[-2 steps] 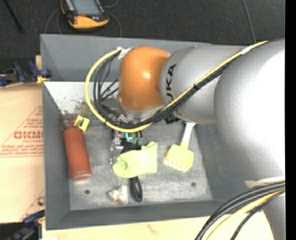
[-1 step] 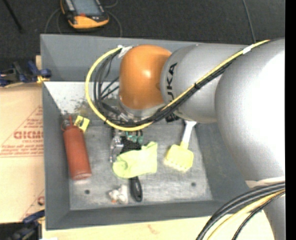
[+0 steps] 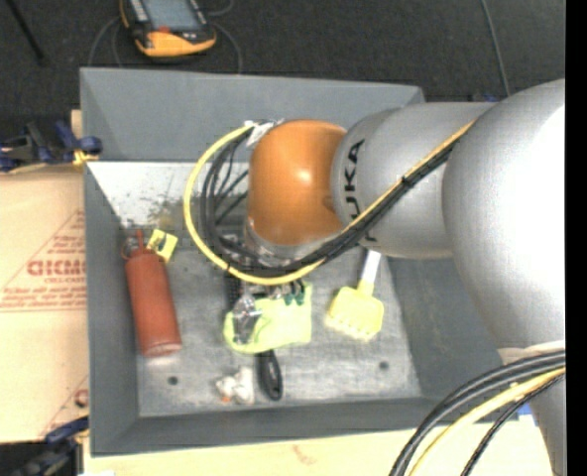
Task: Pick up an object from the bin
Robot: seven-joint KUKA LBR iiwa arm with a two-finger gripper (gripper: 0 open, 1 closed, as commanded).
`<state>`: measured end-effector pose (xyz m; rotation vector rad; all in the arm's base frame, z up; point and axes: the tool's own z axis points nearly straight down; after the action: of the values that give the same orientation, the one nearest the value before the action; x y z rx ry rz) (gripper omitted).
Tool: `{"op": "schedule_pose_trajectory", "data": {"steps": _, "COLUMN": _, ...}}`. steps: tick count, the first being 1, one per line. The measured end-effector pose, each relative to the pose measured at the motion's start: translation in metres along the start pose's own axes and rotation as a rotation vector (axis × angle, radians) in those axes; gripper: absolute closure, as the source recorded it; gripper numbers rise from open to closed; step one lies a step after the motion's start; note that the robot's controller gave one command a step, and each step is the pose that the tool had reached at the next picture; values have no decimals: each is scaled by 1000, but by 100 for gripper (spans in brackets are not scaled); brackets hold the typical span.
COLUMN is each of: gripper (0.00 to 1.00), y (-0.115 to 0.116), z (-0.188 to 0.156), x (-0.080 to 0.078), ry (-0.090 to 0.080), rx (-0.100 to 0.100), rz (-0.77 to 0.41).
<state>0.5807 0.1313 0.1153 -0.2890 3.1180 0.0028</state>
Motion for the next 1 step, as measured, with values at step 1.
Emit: {"op": "schedule_pose_trajectory", "data": {"steps": 1, "gripper": 0, "y": -5, "z": 18, "x": 40, "ry": 8, "rx": 0, "rz": -172}}
